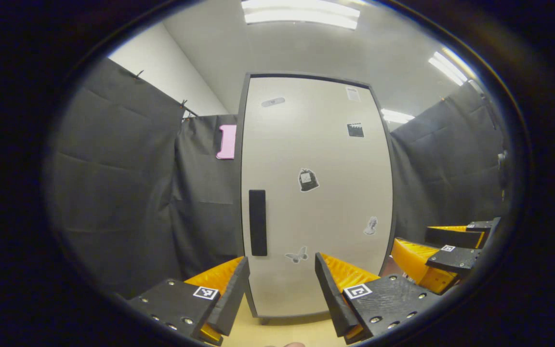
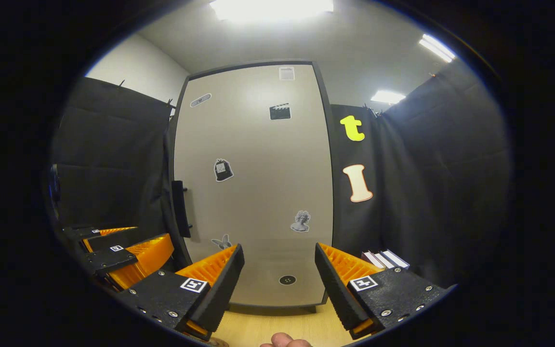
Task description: Open the cabinet door with the right hand, grasp the bottle in the cabinet with the left hand and place it on the coaster, then close the cabinet door with the right hand.
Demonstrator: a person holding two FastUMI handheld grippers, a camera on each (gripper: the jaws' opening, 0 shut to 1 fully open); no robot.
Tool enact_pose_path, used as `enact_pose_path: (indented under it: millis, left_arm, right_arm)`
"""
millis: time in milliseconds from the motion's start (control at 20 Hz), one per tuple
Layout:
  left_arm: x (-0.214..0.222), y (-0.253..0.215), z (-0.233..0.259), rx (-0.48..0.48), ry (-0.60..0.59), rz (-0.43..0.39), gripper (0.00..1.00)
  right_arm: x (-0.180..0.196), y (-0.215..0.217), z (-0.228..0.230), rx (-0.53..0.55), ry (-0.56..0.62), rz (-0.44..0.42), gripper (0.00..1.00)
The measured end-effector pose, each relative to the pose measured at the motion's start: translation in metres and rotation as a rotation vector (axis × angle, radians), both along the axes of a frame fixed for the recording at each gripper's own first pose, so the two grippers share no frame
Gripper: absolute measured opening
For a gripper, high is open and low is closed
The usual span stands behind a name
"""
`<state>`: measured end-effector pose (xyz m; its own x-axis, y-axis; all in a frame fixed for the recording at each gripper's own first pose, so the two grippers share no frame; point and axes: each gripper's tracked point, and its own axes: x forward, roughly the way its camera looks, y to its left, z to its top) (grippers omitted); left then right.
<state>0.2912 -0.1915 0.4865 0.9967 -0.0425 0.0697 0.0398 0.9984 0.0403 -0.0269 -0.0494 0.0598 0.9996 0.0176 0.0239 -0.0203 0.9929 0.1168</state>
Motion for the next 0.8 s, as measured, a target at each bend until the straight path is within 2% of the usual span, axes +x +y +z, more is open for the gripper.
enact_pose_path:
  millis: [50,300,450,500,550,600,650,800]
  left_arm:
    - [0.000,0.000,0.001,0.003,-0.002,0.002,0.78]
    - [0.006,-0.003,0.006,0.004,-0.010,0.003,0.78]
    - [0.012,-0.015,0.004,-0.003,-0.004,-0.031,0.79]
    - [0.015,-0.016,0.005,-0.014,-0.004,-0.037,0.78]
    - [0.016,-0.014,0.006,-0.017,-0.007,-0.033,0.72]
    - [0.018,-0.013,0.009,-0.015,-0.011,-0.025,0.84]
    - [0.021,-0.010,0.009,-0.007,-0.012,-0.016,0.73]
    - [0.029,0.000,0.015,0.012,-0.029,0.021,0.84]
  right_arm:
    - [0.001,0.000,0.002,-0.001,-0.004,0.001,0.92]
    - [0.005,-0.002,0.007,-0.007,-0.011,0.017,0.92]
    - [0.010,-0.003,0.009,-0.009,-0.016,0.026,0.92]
    - [0.011,-0.004,0.009,-0.005,-0.019,0.030,0.92]
    - [0.012,-0.003,0.010,0.001,-0.020,0.036,0.92]
    - [0.014,-0.004,0.010,0.006,-0.019,0.040,0.92]
    - [0.016,-0.005,0.009,0.007,-0.015,0.042,0.92]
    - [0.021,-0.008,0.009,0.004,-0.023,0.046,0.92]
